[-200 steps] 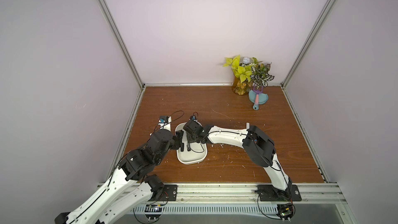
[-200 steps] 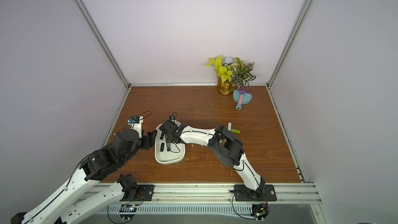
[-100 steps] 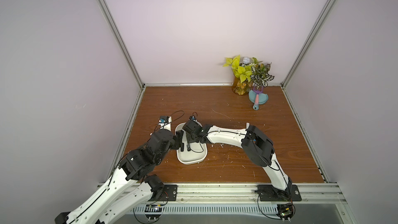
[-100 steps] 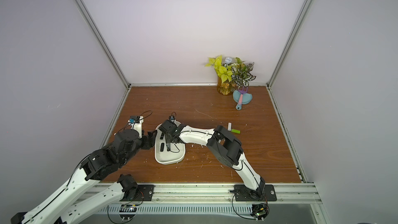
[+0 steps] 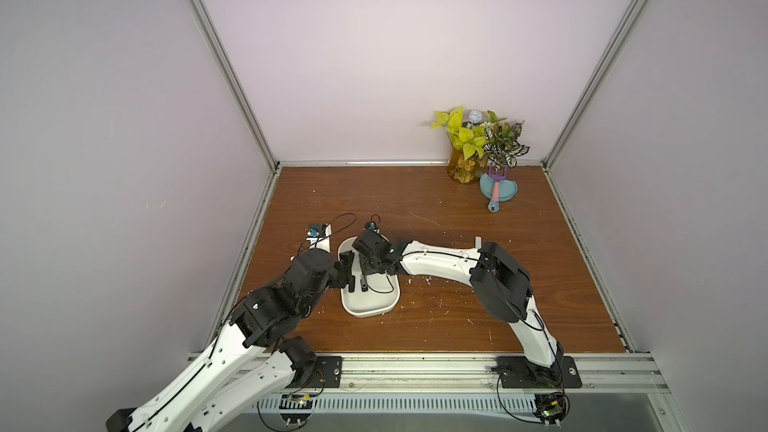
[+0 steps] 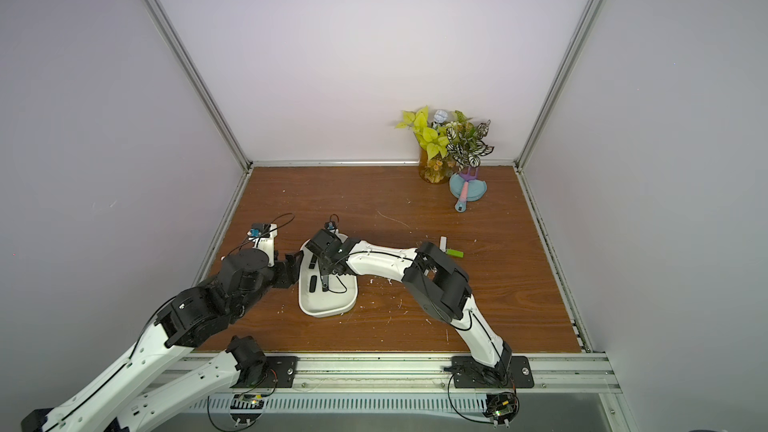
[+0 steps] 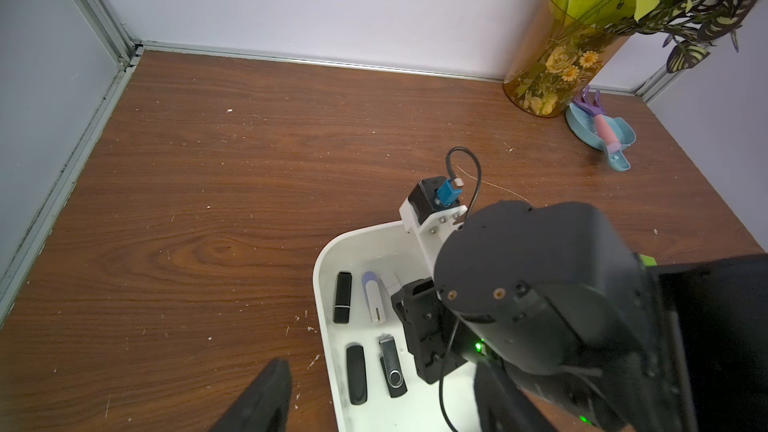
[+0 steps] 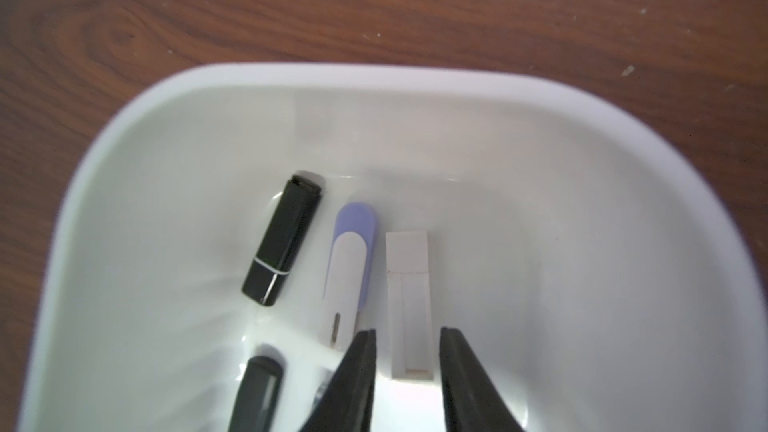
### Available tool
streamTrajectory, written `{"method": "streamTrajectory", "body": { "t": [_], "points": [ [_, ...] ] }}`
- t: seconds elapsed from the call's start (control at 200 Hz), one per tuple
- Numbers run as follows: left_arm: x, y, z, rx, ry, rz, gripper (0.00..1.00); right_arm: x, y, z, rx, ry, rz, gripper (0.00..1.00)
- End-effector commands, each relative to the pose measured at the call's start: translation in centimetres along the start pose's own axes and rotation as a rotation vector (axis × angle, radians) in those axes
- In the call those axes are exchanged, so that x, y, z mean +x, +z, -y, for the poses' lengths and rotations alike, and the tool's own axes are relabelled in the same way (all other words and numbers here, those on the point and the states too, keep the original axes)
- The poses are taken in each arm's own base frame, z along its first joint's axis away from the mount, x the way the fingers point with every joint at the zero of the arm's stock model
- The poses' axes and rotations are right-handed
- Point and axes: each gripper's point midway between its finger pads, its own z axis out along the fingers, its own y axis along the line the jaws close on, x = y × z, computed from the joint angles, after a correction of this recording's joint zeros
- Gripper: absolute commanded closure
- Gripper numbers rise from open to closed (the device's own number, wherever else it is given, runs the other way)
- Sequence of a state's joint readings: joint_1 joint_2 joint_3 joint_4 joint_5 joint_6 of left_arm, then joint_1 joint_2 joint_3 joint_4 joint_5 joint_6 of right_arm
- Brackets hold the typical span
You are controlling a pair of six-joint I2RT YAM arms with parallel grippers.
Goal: Put the usb flash drive into the storage box
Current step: Place the USB flash in the storage box, then pick up the USB flash from the center of the board.
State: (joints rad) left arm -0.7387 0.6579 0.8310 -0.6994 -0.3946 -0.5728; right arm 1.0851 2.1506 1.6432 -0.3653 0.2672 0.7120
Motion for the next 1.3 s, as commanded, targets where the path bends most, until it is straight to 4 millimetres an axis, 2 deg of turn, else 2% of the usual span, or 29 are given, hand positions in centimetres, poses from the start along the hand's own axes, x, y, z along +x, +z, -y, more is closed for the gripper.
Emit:
{"method": "streamTrajectory", "body": {
  "t": [0.0, 0.1, 0.15, 0.23, 0.33, 0.43, 0.49, 0.545, 0.671, 0.756, 0.896, 1.076, 1.181, 1.201, 1.291],
  "points": [
    [0.2, 0.2, -0.7, -0.031, -0.007, 0.003, 0.31, -4.9, -6.2, -0.5, -0.038, 0.006, 0.141, 0.68],
    [0.2, 0.2, -0.7, -0.033, -0.007, 0.002, 0.31, -7.0, -9.8, 1.1, -0.029, 0.010, 0.213, 0.67],
    [0.3, 0.3, -0.7, -0.033, -0.005, -0.001, 0.31, -7.8, -11.4, 3.2, -0.001, 0.021, 0.246, 0.67],
    [0.4, 0.4, -0.6, -0.032, -0.002, -0.009, 0.31, -8.8, -13.5, 8.0, 0.048, 0.075, 0.301, 0.66],
    [0.5, 0.7, -0.3, -0.026, 0.009, -0.025, 0.31, -8.8, -15.0, 16.2, 0.106, 0.177, 0.333, 0.66],
    [1.0, 1.3, 0.8, 0.008, 0.038, -0.071, 0.32, -7.3, -16.1, 24.8, 0.211, 0.264, 0.372, 0.66],
    [1.4, 2.0, 1.3, 0.007, 0.054, -0.108, 0.34, -5.5, -16.3, 29.4, 0.278, 0.328, 0.374, 0.66],
    [1.8, 2.8, 2.5, 0.038, 0.043, -0.150, 0.35, -3.9, -16.0, 32.5, 0.294, 0.380, 0.359, 0.65],
    [2.2, 4.7, 7.4, 0.160, 0.033, -0.176, 0.36, 0.0, -15.3, 38.6, 0.367, 0.524, 0.366, 0.63],
    [2.3, 6.5, 10.7, 0.186, 0.048, -0.184, 0.36, 1.6, -14.9, 40.6, 0.375, 0.609, 0.390, 0.62],
    [3.5, 10.9, 16.6, 0.277, 0.037, -0.254, 0.38, 2.9, -15.5, 42.8, 0.425, 0.688, 0.401, 0.61],
    [4.8, 16.6, 23.3, 0.307, 0.079, -0.313, 0.39, 4.2, -18.3, 44.4, 0.503, 0.746, 0.520, 0.60],
    [6.7, 20.5, 26.7, 0.311, 0.118, -0.386, 0.41, 4.5, -19.3, 44.9, 0.538, 0.765, 0.561, 0.60],
    [6.1, 20.9, 27.7, 0.319, 0.115, -0.379, 0.42, 4.6, -19.4, 45.0, 0.544, 0.769, 0.565, 0.60],
    [6.3, 22.7, 30.8, 0.335, 0.146, -0.381, 0.42, 4.8, -19.6, 45.1, 0.547, 0.779, 0.580, 0.60]
  ]
}}
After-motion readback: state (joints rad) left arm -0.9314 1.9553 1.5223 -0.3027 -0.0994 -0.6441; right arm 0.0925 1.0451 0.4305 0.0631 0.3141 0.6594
